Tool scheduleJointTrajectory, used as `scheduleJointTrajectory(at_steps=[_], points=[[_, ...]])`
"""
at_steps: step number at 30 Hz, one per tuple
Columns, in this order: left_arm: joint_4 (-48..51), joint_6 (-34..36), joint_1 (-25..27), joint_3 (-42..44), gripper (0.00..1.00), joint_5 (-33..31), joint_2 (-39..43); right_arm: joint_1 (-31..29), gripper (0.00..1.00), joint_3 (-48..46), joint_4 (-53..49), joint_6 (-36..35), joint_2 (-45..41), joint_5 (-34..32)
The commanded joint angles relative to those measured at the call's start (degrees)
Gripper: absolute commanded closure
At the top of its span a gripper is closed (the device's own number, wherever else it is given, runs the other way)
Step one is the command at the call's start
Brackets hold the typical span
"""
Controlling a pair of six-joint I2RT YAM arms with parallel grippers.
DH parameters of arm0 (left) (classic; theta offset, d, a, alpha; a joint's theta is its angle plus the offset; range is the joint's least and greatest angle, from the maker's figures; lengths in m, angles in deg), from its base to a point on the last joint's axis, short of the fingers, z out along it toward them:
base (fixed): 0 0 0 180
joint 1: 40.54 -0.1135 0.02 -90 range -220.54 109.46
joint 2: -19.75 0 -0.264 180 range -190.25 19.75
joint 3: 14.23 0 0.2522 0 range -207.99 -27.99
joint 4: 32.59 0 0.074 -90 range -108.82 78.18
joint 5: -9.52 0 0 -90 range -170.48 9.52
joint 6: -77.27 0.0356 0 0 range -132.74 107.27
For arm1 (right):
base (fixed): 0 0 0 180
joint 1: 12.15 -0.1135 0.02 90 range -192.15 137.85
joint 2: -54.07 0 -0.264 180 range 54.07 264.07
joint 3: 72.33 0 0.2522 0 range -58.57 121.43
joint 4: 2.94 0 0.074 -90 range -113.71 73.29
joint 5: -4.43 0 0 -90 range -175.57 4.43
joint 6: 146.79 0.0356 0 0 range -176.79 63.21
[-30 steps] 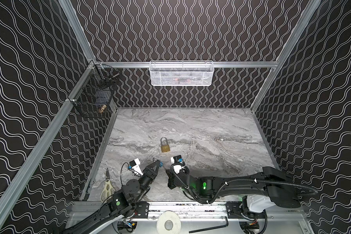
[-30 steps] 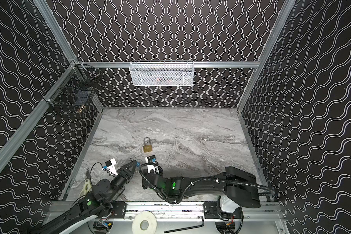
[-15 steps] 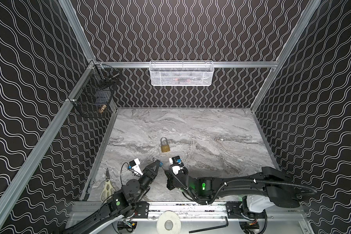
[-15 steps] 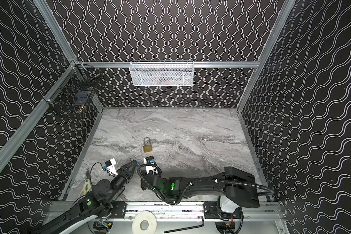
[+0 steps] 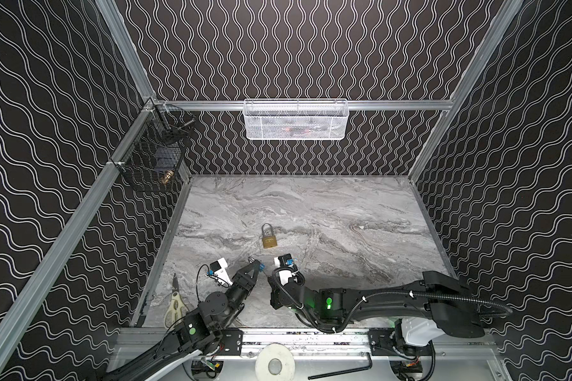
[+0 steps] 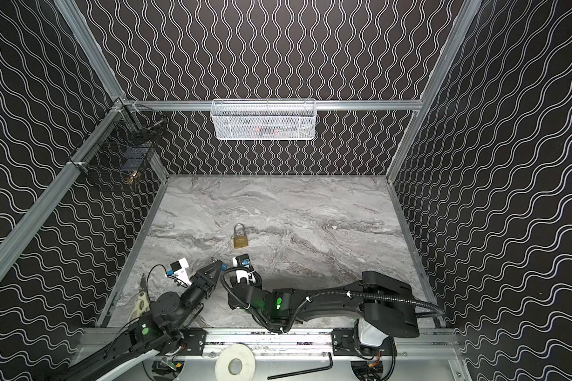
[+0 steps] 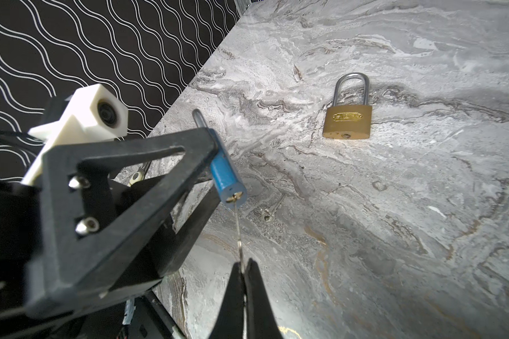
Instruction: Unlock with the key
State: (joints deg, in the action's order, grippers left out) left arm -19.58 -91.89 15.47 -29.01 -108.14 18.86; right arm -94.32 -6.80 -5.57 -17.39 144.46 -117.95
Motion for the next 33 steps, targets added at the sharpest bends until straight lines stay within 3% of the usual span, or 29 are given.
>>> scheduleJointTrajectory(at_steps=[1, 9, 33], points=[[1.5, 0.3, 0.1, -0.4, 1.00, 0.7, 0.1, -0.1, 1.00, 1.0, 0.9, -0.7, 0.1, -2.0], [1.3, 0.1, 0.1, 0.0, 1.00, 0.9, 0.0, 0.0, 1.00, 1.0, 1.7, -2.8, -0.4, -2.6], [0.8, 0.1, 0.1, 0.1, 1.00, 0.7, 0.1, 1.1, 1.00, 0.9, 5.0, -3.1, 0.6, 5.0]])
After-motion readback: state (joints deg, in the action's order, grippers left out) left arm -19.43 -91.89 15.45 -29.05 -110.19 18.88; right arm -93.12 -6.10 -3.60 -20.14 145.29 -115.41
